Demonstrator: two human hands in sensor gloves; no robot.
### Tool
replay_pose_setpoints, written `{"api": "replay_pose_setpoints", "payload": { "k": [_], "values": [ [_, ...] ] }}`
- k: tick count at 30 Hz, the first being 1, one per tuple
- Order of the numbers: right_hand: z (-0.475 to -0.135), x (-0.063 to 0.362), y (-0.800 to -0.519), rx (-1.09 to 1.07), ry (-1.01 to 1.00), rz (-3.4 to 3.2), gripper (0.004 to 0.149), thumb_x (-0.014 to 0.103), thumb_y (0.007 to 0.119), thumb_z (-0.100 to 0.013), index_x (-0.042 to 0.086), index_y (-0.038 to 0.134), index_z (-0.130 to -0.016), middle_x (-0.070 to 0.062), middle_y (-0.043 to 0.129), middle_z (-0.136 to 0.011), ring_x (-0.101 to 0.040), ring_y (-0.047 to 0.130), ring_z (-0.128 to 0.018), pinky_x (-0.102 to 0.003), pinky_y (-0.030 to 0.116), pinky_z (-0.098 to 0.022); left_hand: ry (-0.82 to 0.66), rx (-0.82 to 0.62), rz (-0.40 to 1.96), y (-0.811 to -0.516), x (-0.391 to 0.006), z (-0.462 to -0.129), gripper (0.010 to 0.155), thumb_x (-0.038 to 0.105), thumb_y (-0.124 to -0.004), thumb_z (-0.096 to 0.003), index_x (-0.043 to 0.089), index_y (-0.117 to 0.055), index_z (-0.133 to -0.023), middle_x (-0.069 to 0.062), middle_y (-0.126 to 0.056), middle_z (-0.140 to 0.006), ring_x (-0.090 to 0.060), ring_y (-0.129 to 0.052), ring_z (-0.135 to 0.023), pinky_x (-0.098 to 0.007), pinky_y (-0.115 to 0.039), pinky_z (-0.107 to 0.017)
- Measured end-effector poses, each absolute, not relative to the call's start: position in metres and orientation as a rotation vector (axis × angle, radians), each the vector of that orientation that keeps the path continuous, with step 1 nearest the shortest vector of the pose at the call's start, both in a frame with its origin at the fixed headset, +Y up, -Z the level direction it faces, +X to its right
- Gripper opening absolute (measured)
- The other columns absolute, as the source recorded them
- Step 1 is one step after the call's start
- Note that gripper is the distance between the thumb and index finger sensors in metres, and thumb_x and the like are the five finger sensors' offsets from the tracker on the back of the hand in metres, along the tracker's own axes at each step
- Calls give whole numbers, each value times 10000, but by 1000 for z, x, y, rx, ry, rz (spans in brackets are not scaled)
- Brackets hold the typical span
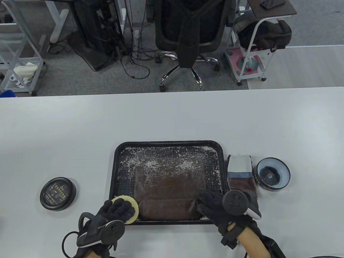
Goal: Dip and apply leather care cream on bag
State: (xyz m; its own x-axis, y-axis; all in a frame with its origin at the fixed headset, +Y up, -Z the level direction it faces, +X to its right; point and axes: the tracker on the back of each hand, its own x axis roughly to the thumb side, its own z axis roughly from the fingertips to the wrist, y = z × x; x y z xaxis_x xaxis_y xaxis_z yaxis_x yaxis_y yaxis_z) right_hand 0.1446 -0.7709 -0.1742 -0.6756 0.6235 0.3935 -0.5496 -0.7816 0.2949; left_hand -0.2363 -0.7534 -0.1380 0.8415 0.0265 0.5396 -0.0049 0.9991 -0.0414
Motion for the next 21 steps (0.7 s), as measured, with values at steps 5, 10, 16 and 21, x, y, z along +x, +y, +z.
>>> {"api": "replay_pose_setpoints", "payload": {
  "k": [5,10,16,21],
  "values": [
    [-163,132,-759,650,-19,2623,649,437,790,-555,44,678,-1059,-307,675,-1065,-577,650,-890,-635,599,-621,-547,158,21,-743,-232,-134,525,197,-790,-422,317,-808,-932,-26,-785,-1026,-310,-823,-957,-524,-665,-696],
    [-159,116,-760,597,-215,2942,610,484,782,-550,-28,882,-867,-293,675,-1067,-601,554,-958,-679,521,-666,-388,294,-27,-740,-229,-136,528,203,-787,-429,301,-800,-947,-47,-785,-1030,-324,-836,-948,-523,-677,-689],
    [-161,98,-771,534,4,3113,682,535,713,-560,-84,937,-739,-336,699,-1028,-643,517,-941,-694,520,-651,-264,438,-73,-734,-231,-134,531,205,-786,-431,296,-795,-954,-55,-786,-1031,-331,-840,-946,-523,-683,-688],
    [-165,97,-776,393,107,3079,736,564,720,-546,-120,863,-777,-348,671,-1033,-657,494,-947,-704,505,-659,-260,442,-76,-735,-230,-134,531,205,-785,-432,296,-795,-955,-58,-785,-1033,-334,-842,-944,-523,-684,-688]
  ]
}}
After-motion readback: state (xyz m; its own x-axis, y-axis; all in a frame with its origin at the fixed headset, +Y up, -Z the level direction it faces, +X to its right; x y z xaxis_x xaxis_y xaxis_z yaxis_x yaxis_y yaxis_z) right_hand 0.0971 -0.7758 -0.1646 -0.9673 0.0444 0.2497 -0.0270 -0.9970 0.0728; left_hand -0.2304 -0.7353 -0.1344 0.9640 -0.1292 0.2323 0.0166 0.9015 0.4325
